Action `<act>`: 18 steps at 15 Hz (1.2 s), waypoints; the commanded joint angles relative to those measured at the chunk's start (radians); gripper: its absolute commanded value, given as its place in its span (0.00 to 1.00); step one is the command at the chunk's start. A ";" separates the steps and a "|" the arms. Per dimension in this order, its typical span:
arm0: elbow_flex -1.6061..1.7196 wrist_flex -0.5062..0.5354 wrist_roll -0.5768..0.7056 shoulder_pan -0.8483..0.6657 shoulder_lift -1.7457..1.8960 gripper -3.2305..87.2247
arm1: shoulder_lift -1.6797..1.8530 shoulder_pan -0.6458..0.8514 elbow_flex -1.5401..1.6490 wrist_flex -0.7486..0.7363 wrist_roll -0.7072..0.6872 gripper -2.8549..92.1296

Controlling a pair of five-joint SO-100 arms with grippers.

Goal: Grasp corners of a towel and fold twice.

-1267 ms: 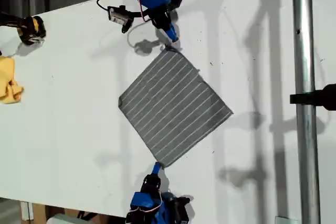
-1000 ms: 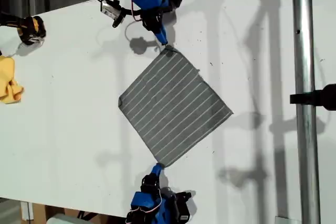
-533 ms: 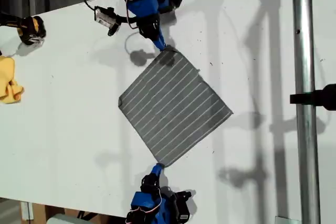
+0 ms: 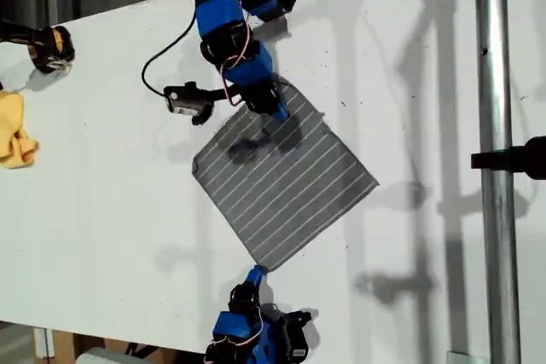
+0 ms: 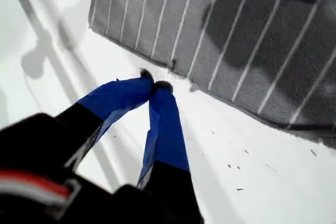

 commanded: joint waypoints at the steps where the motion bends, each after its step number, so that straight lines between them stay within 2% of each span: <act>1: 0.005 -0.005 -0.006 0.009 0.003 0.02 | -0.160 -0.037 -0.284 0.017 -0.032 0.03; 8: 0.005 -0.005 -0.003 0.009 0.003 0.02 | -0.371 -0.118 -0.486 -0.072 -0.034 0.03; 12: 0.005 -0.005 -0.006 0.012 0.003 0.02 | -0.446 -0.146 -0.491 -0.278 -0.069 0.03; 15: 0.005 -0.003 -0.017 0.023 0.003 0.02 | -0.518 -0.155 -0.488 -0.339 -0.135 0.27; 16: 0.005 -0.003 -0.020 0.029 0.003 0.02 | -0.548 -0.156 -0.489 -0.365 -0.170 0.33; 18: 0.005 -0.003 -0.023 0.037 0.003 0.02 | -0.604 -0.169 -0.499 -0.408 -0.172 0.36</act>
